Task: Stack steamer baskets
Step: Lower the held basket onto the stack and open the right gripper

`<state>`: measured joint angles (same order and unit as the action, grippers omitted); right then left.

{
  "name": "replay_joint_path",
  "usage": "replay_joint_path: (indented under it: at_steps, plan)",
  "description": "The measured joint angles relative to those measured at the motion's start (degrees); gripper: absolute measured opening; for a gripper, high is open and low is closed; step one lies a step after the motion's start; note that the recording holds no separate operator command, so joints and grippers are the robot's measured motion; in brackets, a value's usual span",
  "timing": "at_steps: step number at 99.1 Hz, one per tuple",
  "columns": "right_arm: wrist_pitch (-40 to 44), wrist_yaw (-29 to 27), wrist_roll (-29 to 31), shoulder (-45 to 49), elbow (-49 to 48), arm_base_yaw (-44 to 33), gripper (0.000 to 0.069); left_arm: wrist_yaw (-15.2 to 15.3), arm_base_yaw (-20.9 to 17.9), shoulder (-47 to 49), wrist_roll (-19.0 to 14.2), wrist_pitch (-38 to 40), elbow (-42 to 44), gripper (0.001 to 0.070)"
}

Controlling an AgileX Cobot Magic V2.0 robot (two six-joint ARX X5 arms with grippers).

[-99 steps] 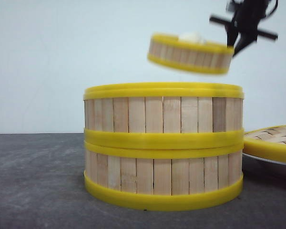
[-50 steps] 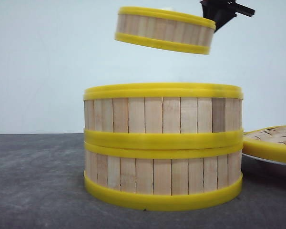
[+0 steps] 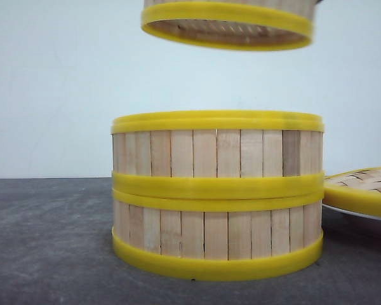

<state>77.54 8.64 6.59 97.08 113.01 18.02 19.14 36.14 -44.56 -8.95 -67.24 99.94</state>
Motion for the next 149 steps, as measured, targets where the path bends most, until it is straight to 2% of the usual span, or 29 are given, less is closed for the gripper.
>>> replay_joint_path:
  at_steps: [12,22,59,86,105,149]
  plan:
    - [0.02,-0.28,-0.35,-1.36,-8.57,1.09,0.0022,-0.15,0.00,0.00,0.39,1.33,0.02,0.0590]
    - [0.04,-0.48,-0.39,-0.96,-12.11,2.51,0.0022,-1.46,0.00,0.00,0.48,1.90,0.00,0.0590]
    - [0.04,-0.13,-0.44,4.02,-11.89,8.26,0.0021,-2.56,0.00,0.00,0.59,1.44,0.00,0.0590]
    - [-1.20,-0.15,-0.26,4.37,-11.89,9.03,0.0021,-2.56,0.00,0.00,0.59,0.79,0.00,0.0590]
    - [-0.96,-5.90,-0.17,4.37,-11.69,9.22,0.0020,-2.56,0.00,0.00,0.59,-0.15,0.00,0.0590]
    - [-3.69,-7.10,0.35,4.42,-11.61,8.74,0.0019,-2.56,0.00,0.00,0.59,0.26,0.00,0.0590]
